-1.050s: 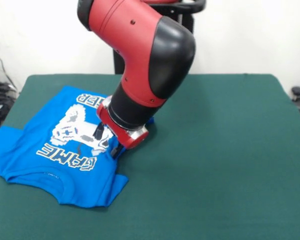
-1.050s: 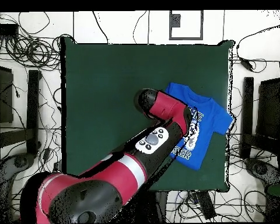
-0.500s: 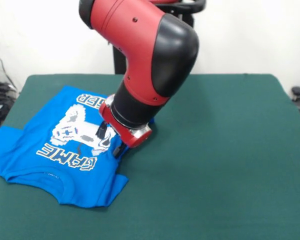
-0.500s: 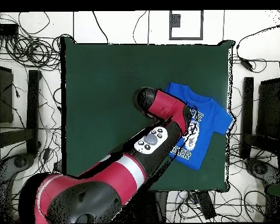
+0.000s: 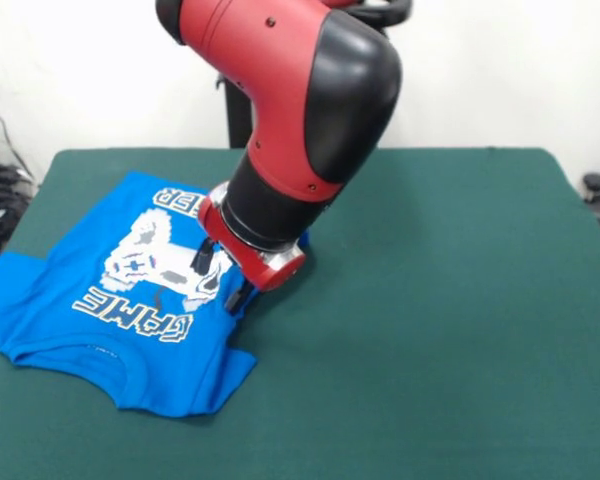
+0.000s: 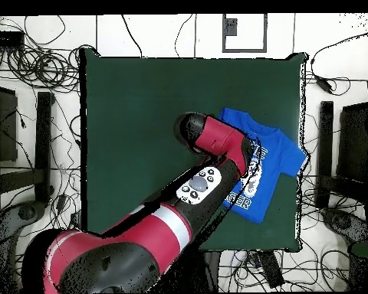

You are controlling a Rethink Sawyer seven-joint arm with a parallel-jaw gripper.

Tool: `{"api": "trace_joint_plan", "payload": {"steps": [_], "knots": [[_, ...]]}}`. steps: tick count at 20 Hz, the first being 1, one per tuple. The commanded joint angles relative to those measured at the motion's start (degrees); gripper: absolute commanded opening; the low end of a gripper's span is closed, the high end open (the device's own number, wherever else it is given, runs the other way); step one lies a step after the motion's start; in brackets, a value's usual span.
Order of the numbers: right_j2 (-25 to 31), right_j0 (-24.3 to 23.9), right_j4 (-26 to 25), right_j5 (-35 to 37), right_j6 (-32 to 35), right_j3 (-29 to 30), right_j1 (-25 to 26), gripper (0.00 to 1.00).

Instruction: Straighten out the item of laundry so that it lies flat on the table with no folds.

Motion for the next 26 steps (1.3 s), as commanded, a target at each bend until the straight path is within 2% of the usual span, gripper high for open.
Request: {"api": "trace_joint_plan", "payload": {"steps": [1, 4, 19, 26], "knots": [[3.89, 0.83, -0.69, 6.31, 13.70, -4.77, -0.16, 1.00], [4.08, -0.07, -0.37, 7.20, 13.82, -6.96, 0.40, 1.00], [6.44, -0.76, 0.04, 3.51, 13.55, -7.02, 0.94, 1.00], [5.29, -0.90, -0.40, 4.07, 14.06, -8.37, 2.43, 1.00]]}}
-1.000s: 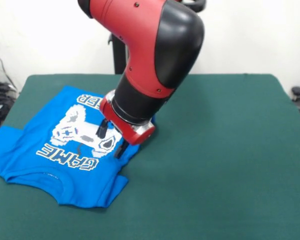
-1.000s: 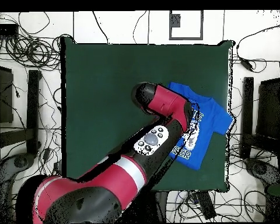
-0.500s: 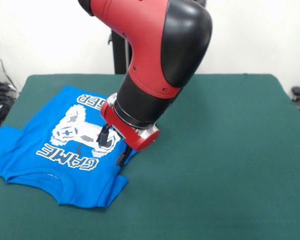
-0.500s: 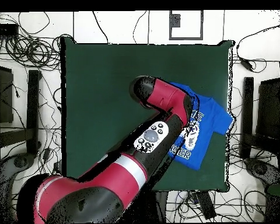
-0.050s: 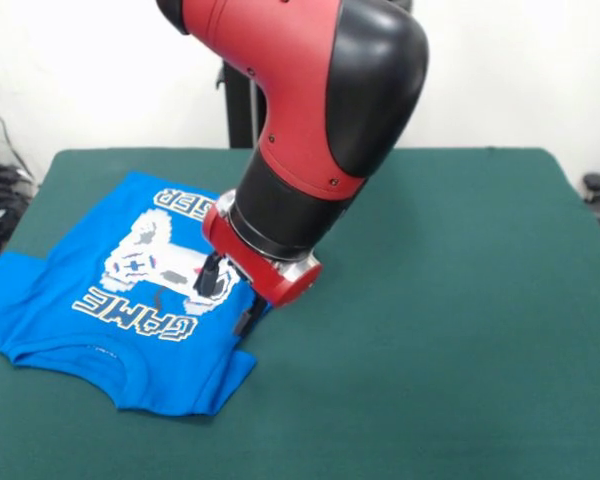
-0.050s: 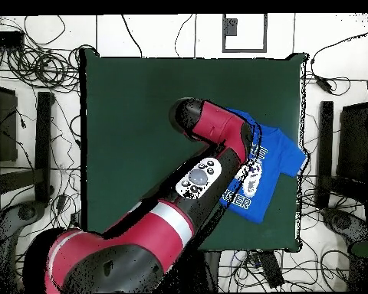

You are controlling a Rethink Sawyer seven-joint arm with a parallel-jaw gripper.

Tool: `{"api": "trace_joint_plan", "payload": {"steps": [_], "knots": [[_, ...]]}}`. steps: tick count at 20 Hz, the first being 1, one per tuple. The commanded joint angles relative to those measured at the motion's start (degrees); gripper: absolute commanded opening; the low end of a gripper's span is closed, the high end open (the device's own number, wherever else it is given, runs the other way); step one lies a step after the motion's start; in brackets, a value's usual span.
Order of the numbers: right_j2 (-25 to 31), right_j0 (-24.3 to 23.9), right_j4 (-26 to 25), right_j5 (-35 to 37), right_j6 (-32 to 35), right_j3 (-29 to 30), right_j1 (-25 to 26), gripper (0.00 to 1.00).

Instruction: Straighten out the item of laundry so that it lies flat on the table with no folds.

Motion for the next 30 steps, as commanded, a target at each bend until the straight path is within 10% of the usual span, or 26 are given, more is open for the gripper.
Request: {"api": "trace_joint_plan", "payload": {"steps": [1, 30], "knots": [[5.03, -0.15, -0.49, 3.72, 14.12, -3.26, 3.52, 1.00], [5.56, -0.79, -0.63, 0.26, 13.90, -3.91, 7.37, 1.00]]}}
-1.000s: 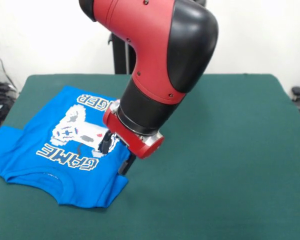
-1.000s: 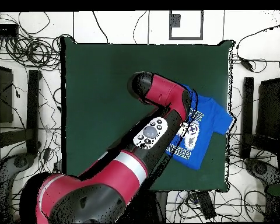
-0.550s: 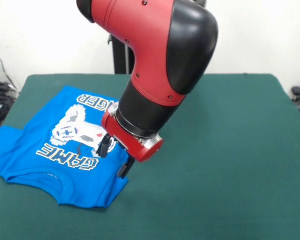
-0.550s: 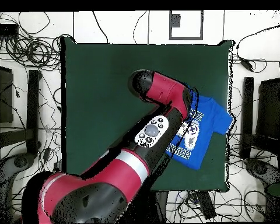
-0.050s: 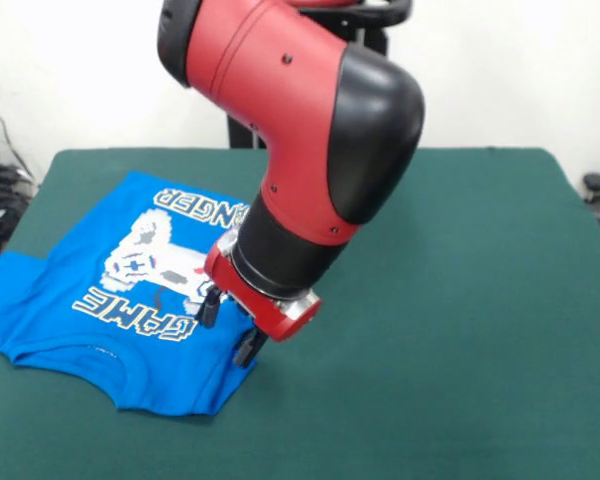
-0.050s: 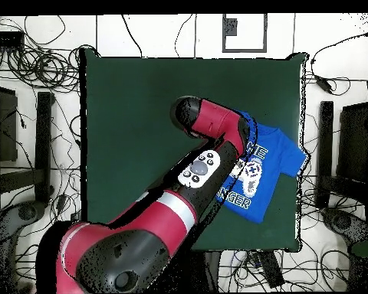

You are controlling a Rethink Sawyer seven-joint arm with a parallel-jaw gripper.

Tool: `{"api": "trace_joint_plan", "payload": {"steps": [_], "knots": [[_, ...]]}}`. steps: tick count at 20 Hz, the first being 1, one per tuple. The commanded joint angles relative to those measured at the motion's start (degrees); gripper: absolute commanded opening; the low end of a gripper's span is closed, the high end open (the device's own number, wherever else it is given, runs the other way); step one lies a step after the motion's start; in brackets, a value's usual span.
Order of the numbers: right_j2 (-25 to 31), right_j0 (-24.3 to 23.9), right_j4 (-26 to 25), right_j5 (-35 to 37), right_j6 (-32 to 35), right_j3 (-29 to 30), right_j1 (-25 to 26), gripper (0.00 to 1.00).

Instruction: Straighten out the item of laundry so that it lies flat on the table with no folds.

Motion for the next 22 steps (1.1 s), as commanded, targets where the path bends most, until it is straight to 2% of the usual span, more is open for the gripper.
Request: {"api": "trace_joint_plan", "payload": {"steps": [1, 9, 18, 22], "knots": [[5.60, 0.26, -0.57, 0.20, 13.87, 0.04, 2.72, 1.00], [6.17, 0.45, -0.40, -0.83, 13.34, 1.41, 2.15, 1.00], [5.53, 0.21, -0.24, -0.36, 14.20, -0.68, 4.23, 1.00], [3.17, 0.29, -0.34, 2.80, 16.08, -3.58, 6.39, 1.00]]}}
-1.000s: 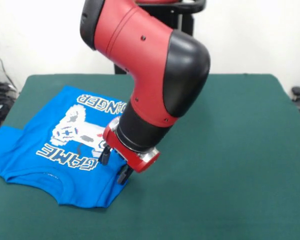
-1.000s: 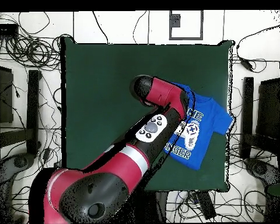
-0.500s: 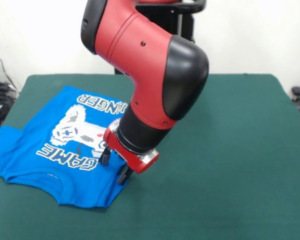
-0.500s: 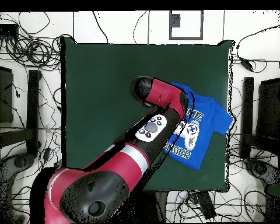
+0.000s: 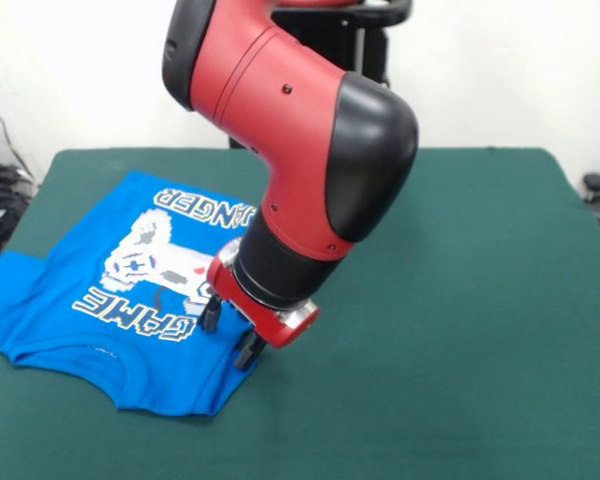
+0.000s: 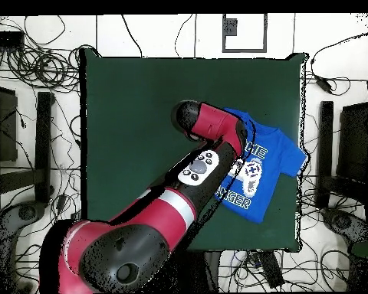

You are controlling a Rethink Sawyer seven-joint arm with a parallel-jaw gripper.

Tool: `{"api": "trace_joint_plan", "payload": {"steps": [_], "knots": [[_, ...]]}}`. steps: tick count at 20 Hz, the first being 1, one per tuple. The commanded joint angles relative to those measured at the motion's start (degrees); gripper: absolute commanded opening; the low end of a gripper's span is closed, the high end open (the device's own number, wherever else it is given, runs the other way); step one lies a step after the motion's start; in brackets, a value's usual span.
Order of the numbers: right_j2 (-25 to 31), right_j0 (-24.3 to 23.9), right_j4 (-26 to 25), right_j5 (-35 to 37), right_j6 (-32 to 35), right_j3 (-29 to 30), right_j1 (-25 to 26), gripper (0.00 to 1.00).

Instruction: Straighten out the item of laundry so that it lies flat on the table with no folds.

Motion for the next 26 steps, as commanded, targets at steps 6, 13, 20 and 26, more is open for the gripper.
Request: {"api": "trace_joint_plan", "payload": {"steps": [6, 13, 20, 26], "knots": [[0.40, 0.29, 0.91, 5.71, 19.53, -8.38, 8.77, 1.00], [-0.72, 0.92, 2.66, 7.00, 22.55, -10.80, 10.95, 1.00], [-0.93, 1.51, 3.14, 7.74, 24.89, -11.94, 11.76, 1.00], [-0.70, 1.40, 2.66, 8.90, 25.92, -12.72, 11.67, 1.00]]}}
